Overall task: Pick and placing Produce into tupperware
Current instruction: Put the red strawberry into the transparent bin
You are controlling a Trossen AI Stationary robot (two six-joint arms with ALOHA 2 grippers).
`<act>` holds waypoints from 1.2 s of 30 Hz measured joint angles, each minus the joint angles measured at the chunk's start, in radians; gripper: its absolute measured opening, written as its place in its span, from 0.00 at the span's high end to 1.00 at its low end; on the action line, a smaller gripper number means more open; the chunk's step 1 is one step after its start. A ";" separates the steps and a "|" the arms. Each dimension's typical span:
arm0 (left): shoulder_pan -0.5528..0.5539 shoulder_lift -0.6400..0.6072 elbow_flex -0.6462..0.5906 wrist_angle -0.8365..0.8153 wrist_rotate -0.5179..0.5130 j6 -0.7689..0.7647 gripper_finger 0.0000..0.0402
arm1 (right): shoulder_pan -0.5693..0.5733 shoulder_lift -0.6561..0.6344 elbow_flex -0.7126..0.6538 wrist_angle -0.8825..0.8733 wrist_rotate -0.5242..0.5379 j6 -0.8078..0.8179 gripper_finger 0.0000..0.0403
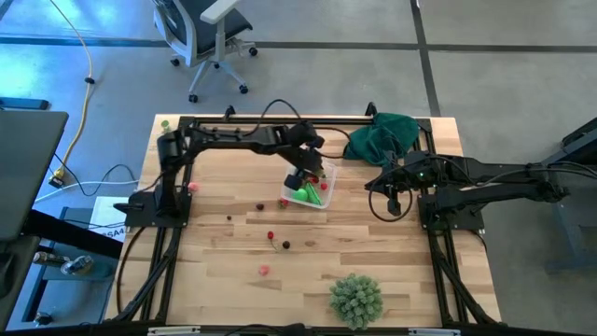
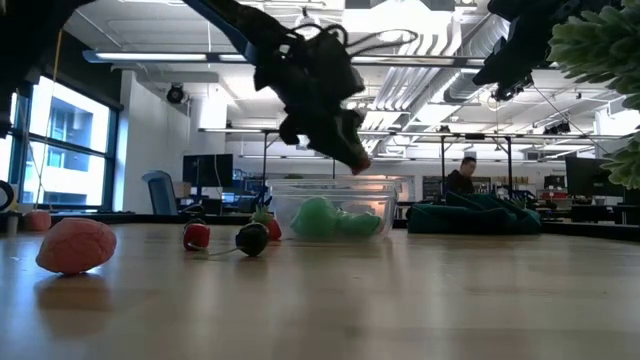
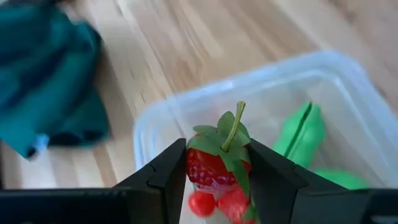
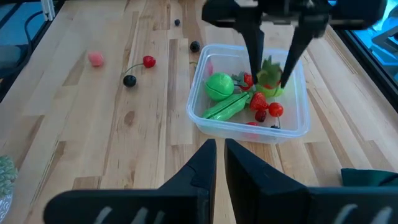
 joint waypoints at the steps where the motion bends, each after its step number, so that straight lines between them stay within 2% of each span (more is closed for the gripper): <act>1: 0.000 0.017 0.023 -0.034 -0.009 -0.002 0.65 | 0.000 0.000 0.000 0.000 0.000 0.000 0.94; 5: 0.000 0.082 0.089 -0.107 -0.033 -0.010 0.65 | 0.000 0.000 0.000 0.001 0.000 0.000 0.94; 11: 0.000 0.130 0.102 -0.112 -0.041 -0.010 0.65 | 0.000 0.000 0.000 0.000 0.000 0.000 0.94; 17: 0.000 0.131 0.102 -0.128 -0.082 -0.009 0.65 | 0.000 0.000 0.000 0.000 0.000 0.000 0.94; 36: 0.000 0.143 0.102 -0.144 -0.105 -0.009 0.65 | 0.000 0.000 0.000 0.001 0.000 0.000 0.94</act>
